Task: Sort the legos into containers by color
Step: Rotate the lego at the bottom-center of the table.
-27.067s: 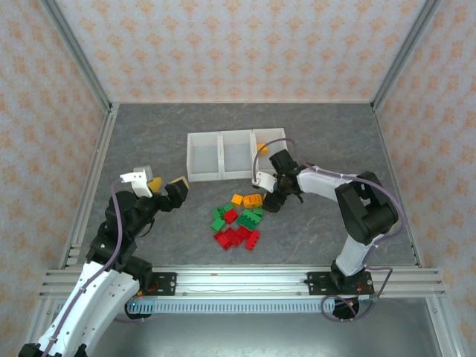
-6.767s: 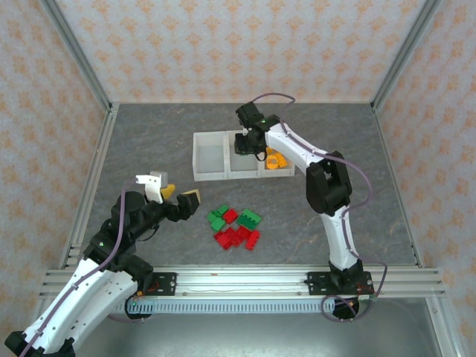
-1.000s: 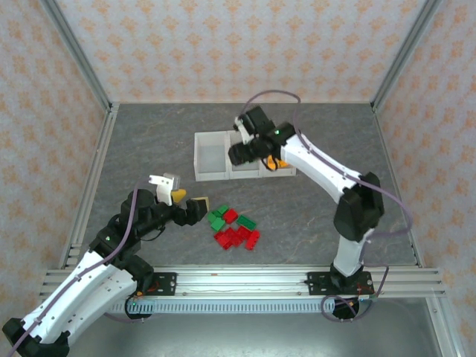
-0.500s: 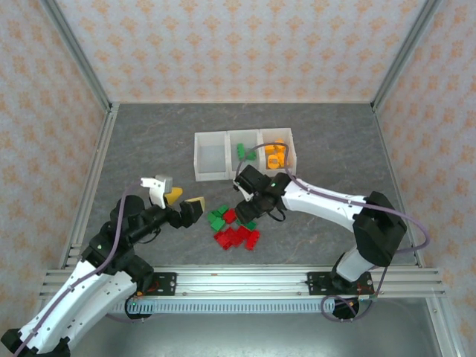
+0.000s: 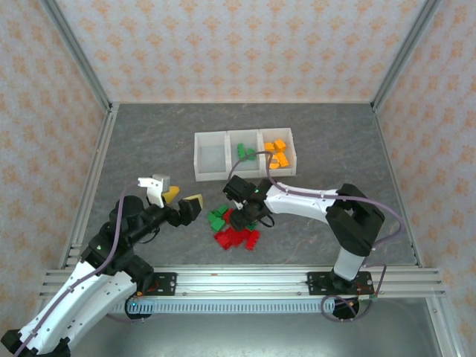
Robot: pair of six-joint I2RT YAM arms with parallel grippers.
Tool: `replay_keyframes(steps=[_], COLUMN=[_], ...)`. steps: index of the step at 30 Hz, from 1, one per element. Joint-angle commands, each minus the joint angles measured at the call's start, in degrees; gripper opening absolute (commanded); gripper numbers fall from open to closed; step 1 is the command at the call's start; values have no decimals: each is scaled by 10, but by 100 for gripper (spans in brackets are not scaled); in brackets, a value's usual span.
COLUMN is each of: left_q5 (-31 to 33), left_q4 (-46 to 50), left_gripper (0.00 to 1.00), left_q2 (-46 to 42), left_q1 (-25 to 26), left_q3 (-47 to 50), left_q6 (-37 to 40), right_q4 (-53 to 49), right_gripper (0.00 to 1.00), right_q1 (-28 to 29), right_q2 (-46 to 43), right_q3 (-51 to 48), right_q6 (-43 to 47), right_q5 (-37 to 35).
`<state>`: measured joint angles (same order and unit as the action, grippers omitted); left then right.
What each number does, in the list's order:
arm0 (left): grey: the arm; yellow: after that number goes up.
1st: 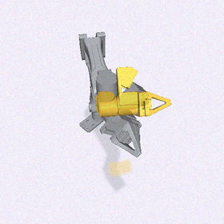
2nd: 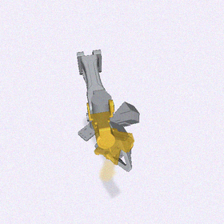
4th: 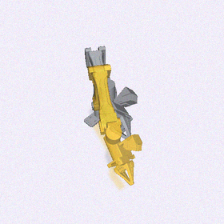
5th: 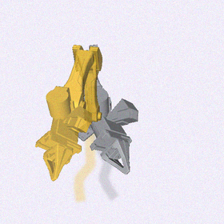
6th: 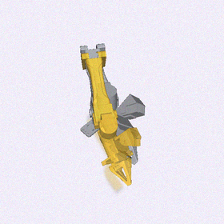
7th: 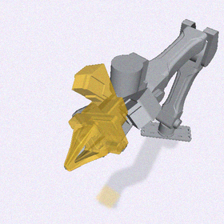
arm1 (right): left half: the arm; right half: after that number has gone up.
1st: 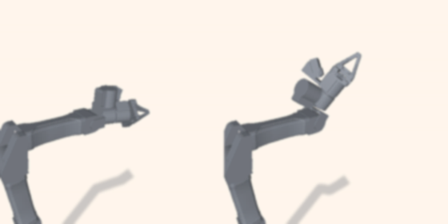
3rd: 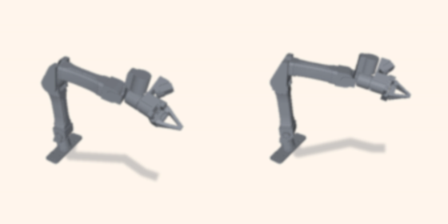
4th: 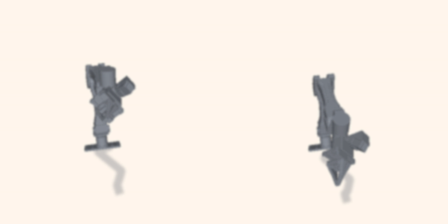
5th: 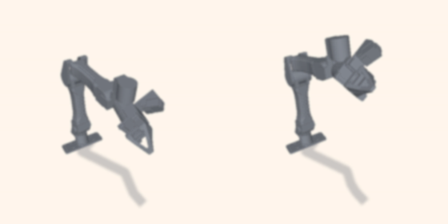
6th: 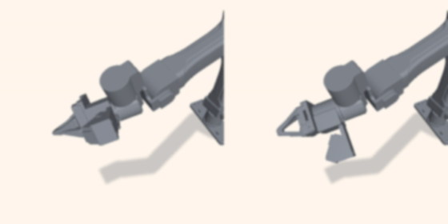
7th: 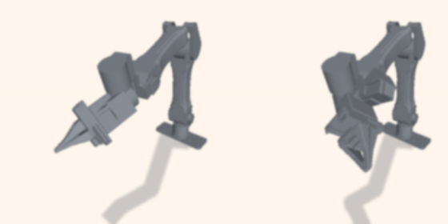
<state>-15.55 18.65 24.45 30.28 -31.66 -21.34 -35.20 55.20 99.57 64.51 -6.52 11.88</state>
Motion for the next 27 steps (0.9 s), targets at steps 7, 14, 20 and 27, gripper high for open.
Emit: replay_keyframes(steps=[7, 14, 20, 27], left_q5=[24, 28, 34, 25], left_q4=[-1, 0, 1, 0], left_gripper=[99, 99, 99, 99], left_q2=[13, 15, 13, 30], left_q1=[3, 4, 4, 3], left_q3=[-3, -4, -4, -4], left_q6=[3, 3, 1, 1], right_q4=[44, 14, 11, 23], right_gripper=[60, 57, 53, 53], right_q1=[1, -7, -59, -91], right_q2=[23, 48, 6, -33], right_q3=[-4, 2, -32, -68], right_q6=[-81, -86, -91, -107], right_q5=[-42, -99, -92, -35])
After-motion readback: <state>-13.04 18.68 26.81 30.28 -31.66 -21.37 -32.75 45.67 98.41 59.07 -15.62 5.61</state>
